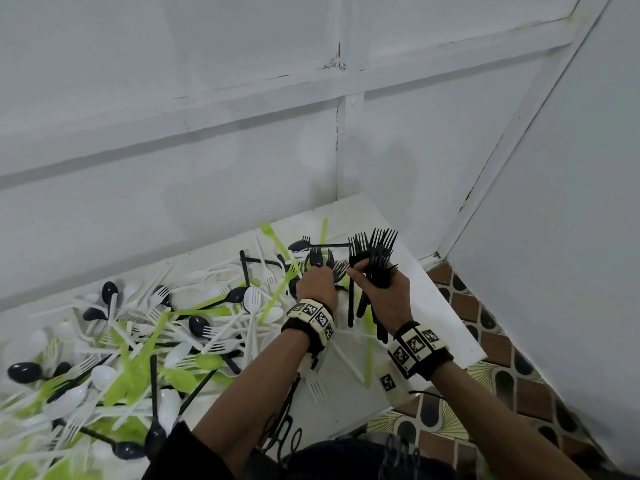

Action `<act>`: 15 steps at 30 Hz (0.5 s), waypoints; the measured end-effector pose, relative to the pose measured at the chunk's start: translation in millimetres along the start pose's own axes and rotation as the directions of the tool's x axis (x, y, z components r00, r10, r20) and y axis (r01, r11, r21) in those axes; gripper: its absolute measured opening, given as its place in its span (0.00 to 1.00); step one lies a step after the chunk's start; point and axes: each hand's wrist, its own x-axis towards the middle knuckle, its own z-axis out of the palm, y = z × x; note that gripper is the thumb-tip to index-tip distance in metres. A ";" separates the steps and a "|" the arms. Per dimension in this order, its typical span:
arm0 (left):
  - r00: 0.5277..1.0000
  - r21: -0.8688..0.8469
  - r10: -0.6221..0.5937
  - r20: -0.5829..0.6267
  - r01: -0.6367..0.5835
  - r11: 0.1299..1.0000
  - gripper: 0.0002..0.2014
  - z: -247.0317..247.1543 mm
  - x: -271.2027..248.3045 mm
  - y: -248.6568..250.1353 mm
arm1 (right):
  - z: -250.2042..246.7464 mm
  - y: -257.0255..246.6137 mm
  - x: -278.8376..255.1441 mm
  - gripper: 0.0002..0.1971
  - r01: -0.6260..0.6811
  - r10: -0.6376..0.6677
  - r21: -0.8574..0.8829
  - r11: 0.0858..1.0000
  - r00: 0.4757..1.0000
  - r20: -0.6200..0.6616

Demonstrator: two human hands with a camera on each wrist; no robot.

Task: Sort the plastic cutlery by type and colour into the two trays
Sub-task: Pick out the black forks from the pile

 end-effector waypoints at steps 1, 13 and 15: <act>1.000 -0.013 -0.008 0.000 0.008 1.000 0.07 0.4 0.2 -0.7 | 0.3 2.2 0.6 0.06 0.002 -0.002 -0.007 1.000 1.000 -0.005; 0.991 -0.353 -0.134 -0.020 0.119 0.928 0.09 -9.7 7.2 -27.4 | -5.0 9.5 3.4 0.04 -0.159 0.155 0.076 0.984 0.986 0.057; 0.992 -0.415 -0.121 -0.036 0.095 0.905 0.07 -11.6 8.7 -35.0 | -6.0 16.3 3.8 0.03 -0.194 0.191 0.044 0.980 0.979 0.066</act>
